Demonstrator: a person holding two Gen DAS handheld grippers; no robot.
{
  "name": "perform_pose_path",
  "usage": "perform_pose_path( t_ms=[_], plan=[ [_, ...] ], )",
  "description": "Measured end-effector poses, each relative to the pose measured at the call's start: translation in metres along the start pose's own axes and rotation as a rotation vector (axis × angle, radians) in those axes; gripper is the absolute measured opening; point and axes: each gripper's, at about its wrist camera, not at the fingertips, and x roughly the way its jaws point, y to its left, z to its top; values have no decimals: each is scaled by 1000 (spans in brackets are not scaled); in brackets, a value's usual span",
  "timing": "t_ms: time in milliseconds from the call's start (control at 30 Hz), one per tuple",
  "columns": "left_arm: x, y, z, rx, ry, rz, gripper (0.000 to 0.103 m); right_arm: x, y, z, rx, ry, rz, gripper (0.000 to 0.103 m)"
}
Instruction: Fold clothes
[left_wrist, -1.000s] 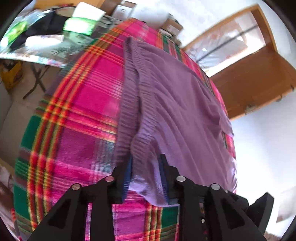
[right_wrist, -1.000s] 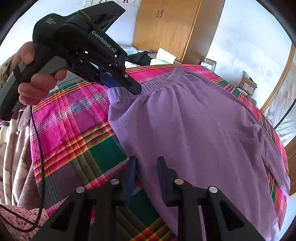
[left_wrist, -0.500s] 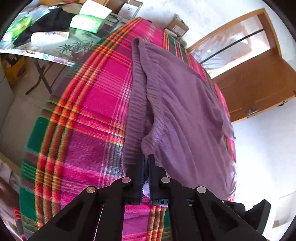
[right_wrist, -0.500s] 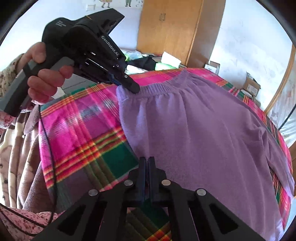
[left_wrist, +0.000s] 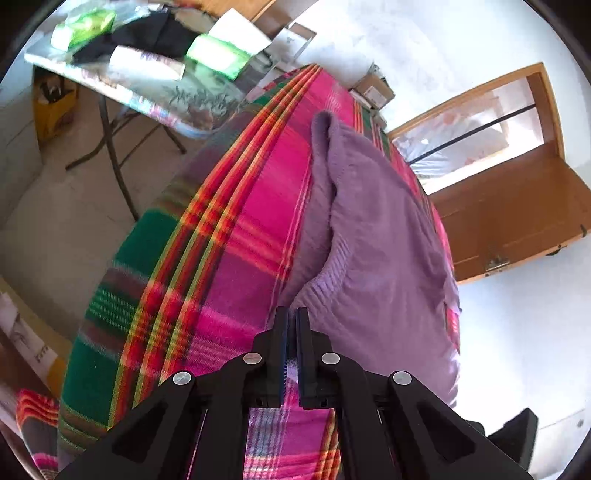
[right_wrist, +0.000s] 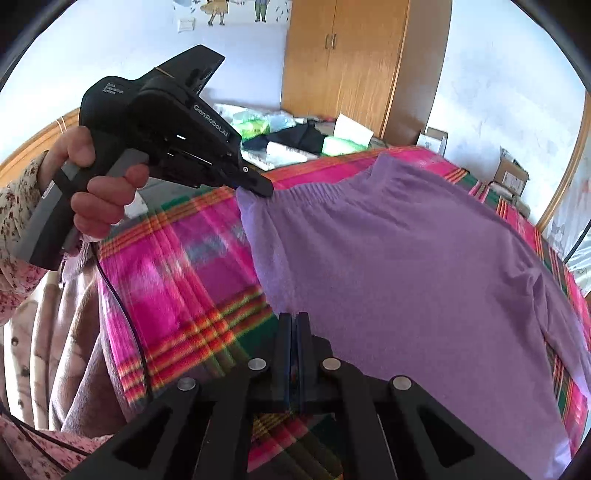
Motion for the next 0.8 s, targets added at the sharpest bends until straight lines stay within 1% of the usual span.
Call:
perform_pose_path(
  t_ms=[100, 133, 167, 200, 300, 400, 533, 567, 667, 700, 733, 800],
  plan=[
    [-11, -7, 8, 31, -50, 22, 3, 8, 4, 0, 15, 16, 17, 3],
    [-15, -6, 8, 32, -67, 44, 0, 10, 6, -1, 13, 22, 31, 2],
    [-17, -2, 8, 34, -89, 87, 0, 13, 7, -3, 10, 28, 42, 2],
    [-18, 3, 8, 28, -97, 114, 0, 14, 6, -5, 14, 32, 43, 2],
    [-15, 19, 3, -58, -58, 73, 0, 15, -3, -5, 48, 33, 65, 2],
    [-19, 12, 3, -28, -87, 117, 0, 10, -7, -5, 54, 18, 71, 4],
    [-18, -5, 7, -4, -97, 120, 2, 0, -16, -5, 78, -10, 100, 5],
    [-18, -12, 6, 13, -101, 122, 6, -5, -19, -6, 88, -18, 109, 5],
    [-19, -31, 5, 61, -111, 131, 12, -20, -34, -8, 132, -49, 127, 9],
    [-17, -40, 4, 72, -110, 137, 14, -24, -39, -9, 147, -60, 120, 13],
    [-14, -47, 3, 83, -108, 139, 19, -28, -46, -11, 160, -66, 107, 15],
    [-10, -59, 0, 93, -100, 122, 21, -35, -64, -20, 199, -72, 74, 20]
  ],
)
